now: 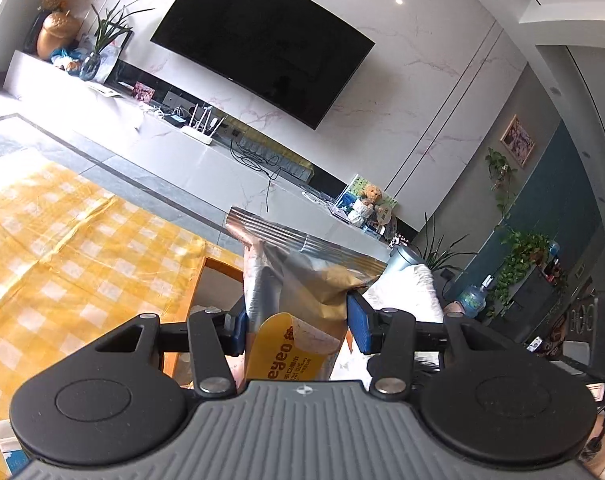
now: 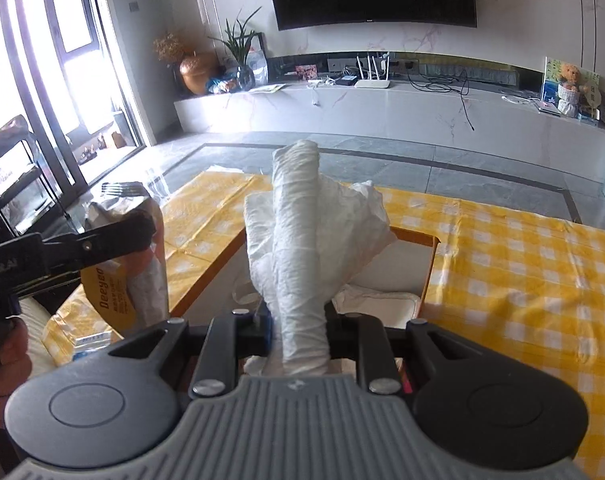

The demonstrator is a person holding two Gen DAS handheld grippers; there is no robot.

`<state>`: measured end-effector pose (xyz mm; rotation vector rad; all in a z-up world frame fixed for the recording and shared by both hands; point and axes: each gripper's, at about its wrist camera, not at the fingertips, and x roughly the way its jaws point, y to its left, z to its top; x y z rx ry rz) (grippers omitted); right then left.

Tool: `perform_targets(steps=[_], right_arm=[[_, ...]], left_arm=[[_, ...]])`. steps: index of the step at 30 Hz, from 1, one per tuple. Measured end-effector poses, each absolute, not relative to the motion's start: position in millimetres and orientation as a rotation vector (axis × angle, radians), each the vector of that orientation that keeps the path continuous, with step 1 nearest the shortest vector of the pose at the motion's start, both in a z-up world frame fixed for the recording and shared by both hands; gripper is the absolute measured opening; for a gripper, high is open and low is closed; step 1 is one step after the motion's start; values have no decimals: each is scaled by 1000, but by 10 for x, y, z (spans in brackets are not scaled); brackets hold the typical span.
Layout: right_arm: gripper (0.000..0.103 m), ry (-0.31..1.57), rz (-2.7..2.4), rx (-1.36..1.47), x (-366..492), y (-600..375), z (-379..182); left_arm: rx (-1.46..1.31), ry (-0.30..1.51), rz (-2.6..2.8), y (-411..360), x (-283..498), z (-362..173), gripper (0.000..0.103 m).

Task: Organize soft objects
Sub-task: 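Carry the tissue and wipes packet over the cardboard box with both grippers, then lower the white tissue into the cardboard box and open the right gripper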

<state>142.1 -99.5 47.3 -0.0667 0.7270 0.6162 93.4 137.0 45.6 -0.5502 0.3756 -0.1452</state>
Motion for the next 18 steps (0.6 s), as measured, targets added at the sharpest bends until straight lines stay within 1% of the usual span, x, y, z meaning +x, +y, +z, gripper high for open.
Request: perform_targets(steps=[3, 10, 12, 14, 17, 18], right_arm=[[20, 761, 540, -223, 1619, -693, 300], [20, 928, 456, -498, 2113, -210, -233], [20, 999, 416, -501, 2235, -199, -388], [20, 1088, 362, -429, 2342, -254, -551], [20, 1105, 335, -429, 2391, -246, -728], [21, 1099, 335, -442, 2378, -229, -765]], left_arm=[[-559, 362, -139, 1450, 857, 379, 55], [-568, 375, -138, 1487, 791, 305, 55], [-555, 372, -136, 1477, 774, 305, 55], [-547, 375, -140, 1460, 764, 306, 55], [-544, 386, -151, 1421, 784, 304, 55], [-541, 390, -155, 1418, 800, 292, 55]])
